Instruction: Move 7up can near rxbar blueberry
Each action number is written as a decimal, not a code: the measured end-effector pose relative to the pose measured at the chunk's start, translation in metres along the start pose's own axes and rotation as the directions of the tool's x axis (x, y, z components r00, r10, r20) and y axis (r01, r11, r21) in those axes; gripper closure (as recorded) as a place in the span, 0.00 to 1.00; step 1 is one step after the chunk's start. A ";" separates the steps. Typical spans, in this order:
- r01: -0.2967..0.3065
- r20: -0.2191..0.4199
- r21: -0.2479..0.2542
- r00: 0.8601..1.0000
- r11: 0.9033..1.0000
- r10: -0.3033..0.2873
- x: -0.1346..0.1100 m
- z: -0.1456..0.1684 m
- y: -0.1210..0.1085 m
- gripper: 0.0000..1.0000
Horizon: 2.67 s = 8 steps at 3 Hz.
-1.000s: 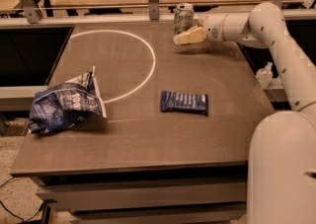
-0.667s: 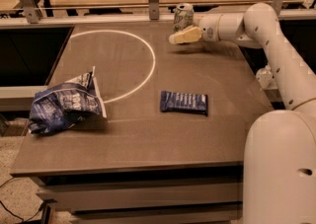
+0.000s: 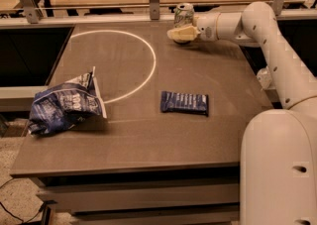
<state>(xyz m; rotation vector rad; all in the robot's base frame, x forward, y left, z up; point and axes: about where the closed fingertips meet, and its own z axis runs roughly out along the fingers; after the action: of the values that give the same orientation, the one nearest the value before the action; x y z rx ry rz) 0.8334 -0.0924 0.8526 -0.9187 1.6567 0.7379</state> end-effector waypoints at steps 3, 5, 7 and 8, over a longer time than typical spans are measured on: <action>-0.011 -0.032 -0.028 0.999 1.000 0.010 -0.026 -0.053 0.032 1.00; -0.035 -0.005 -0.086 0.999 0.996 0.035 -0.033 -0.100 0.094 1.00; -0.015 -0.018 -0.067 1.000 0.998 0.014 -0.012 -0.123 0.146 1.00; -0.030 -0.022 -0.057 0.999 0.998 0.029 0.003 -0.125 0.166 1.00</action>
Offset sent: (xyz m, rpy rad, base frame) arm -0.0510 -0.0331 0.0396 -0.0386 0.0396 0.0319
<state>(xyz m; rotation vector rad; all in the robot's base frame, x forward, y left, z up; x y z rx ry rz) 0.6293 -0.1112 0.8858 -0.9472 1.6785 0.8020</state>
